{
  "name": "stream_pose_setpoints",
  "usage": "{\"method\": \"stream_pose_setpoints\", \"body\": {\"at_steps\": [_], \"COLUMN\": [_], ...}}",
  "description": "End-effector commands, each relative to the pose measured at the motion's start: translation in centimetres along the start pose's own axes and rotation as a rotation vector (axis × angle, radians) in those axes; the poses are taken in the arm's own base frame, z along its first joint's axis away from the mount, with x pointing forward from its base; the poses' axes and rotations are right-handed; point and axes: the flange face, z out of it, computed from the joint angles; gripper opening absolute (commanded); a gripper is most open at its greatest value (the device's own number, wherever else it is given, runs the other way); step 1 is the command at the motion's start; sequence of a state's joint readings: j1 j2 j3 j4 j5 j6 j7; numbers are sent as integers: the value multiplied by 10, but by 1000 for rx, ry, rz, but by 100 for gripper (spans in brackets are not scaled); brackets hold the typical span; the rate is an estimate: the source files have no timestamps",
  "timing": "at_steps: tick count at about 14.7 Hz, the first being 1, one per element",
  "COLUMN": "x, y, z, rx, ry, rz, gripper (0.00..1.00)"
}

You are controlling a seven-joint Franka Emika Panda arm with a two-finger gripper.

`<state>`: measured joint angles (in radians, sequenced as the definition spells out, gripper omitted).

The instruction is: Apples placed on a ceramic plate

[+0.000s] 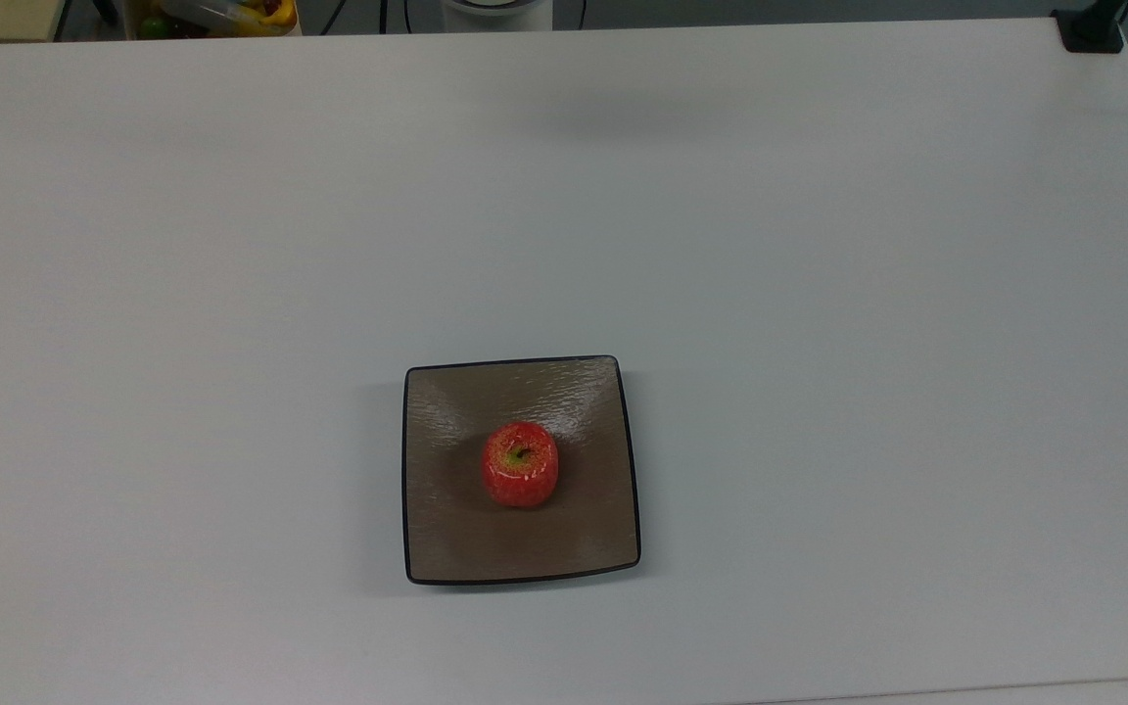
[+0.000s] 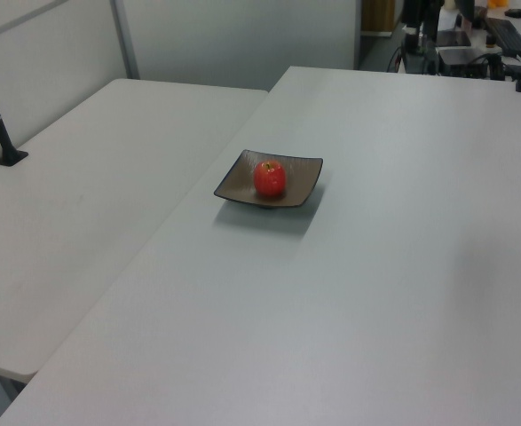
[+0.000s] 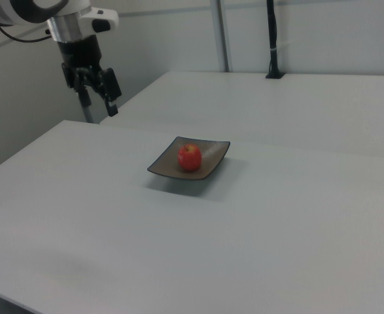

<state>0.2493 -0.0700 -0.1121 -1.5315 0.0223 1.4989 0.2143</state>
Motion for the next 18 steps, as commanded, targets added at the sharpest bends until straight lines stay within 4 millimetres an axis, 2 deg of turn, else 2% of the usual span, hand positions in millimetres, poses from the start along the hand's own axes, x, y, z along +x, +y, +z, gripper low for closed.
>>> {"method": "stream_pose_setpoints", "body": {"at_steps": [1, 3, 5, 10, 13, 18], "x": [-13, -5, 8, 30, 33, 32], "y": [9, 12, 8, 8, 14, 10], "z": [15, 15, 23, 33, 35, 39], "rx": [18, 35, 40, 36, 31, 31], "ry": [-37, 7, 48, 130, 132, 119], "rz": [28, 26, 4, -137, -211, -217], "gripper": [100, 100, 100, 100, 100, 100]}}
